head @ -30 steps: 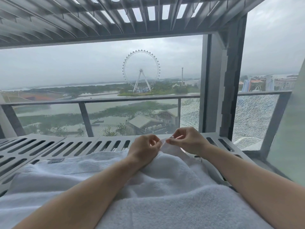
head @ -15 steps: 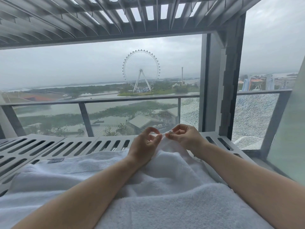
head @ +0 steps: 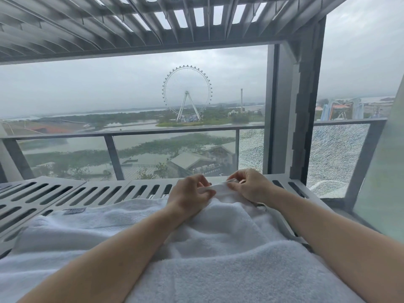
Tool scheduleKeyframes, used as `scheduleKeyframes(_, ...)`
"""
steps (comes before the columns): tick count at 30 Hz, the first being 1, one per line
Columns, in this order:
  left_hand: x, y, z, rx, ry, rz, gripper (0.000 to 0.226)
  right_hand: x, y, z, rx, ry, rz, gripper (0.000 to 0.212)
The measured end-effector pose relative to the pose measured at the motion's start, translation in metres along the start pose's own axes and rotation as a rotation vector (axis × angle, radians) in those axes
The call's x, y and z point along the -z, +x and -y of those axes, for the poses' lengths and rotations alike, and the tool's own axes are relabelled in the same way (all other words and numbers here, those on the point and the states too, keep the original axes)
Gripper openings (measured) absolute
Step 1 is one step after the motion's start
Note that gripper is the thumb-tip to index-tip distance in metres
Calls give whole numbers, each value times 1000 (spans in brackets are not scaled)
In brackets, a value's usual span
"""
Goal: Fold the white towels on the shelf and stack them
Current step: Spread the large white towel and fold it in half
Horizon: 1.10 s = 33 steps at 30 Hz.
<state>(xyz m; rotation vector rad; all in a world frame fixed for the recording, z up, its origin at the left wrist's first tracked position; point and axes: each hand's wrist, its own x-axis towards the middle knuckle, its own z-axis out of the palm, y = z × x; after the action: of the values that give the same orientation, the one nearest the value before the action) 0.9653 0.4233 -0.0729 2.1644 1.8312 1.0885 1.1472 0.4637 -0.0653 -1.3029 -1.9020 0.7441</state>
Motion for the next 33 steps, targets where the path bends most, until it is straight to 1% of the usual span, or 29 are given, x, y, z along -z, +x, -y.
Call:
scheduleKeyframes(2,-1,0,3,-28,-21,42,16,-3,-3,0,157,-288,-13,17)
scheduleKeyframes(3,-2,0,4,-43,-40,56,16,-5,-4,2,237,-400,10,20)
scheduleKeyframes(5,-3,0,6,-69,-63,63,17,-10,-6,8,373,-563,103,24)
scheduleKeyframes(7,-4,0,5,-98,-57,69,20,-14,-9,15,449,-692,155,29)
scheduleKeyframes(9,-1,1,7,-141,21,106,28,-15,-12,19,488,-784,146,30)
scheduleKeyframes(11,6,2,13,-186,215,192,36,-12,-13,19,509,-812,105,27)
scheduleKeyframes(14,23,4,32,-182,479,317,47,1,-11,14,505,-754,-20,24)
scheduleKeyframes(16,35,2,45,-164,518,386,46,9,-7,8,444,-753,-38,24)
scheduleKeyframes(19,47,-4,58,-111,433,451,33,9,-2,1,324,-816,84,21)
scheduleKeyframes(22,47,-7,57,-117,435,399,27,4,-2,18,259,-864,209,33)
scheduleKeyframes(26,44,-15,51,-95,373,345,8,-14,-7,57,207,-1123,335,48)
scheduleKeyframes(28,46,-20,50,-116,372,340,11,-30,-7,66,217,-1147,350,50)
scheduleKeyframes(30,51,-23,49,-134,402,359,17,-46,-7,69,227,-1060,340,48)
scheduleKeyframes(33,65,-26,54,-134,541,431,38,-61,-11,68,292,-1033,299,46)
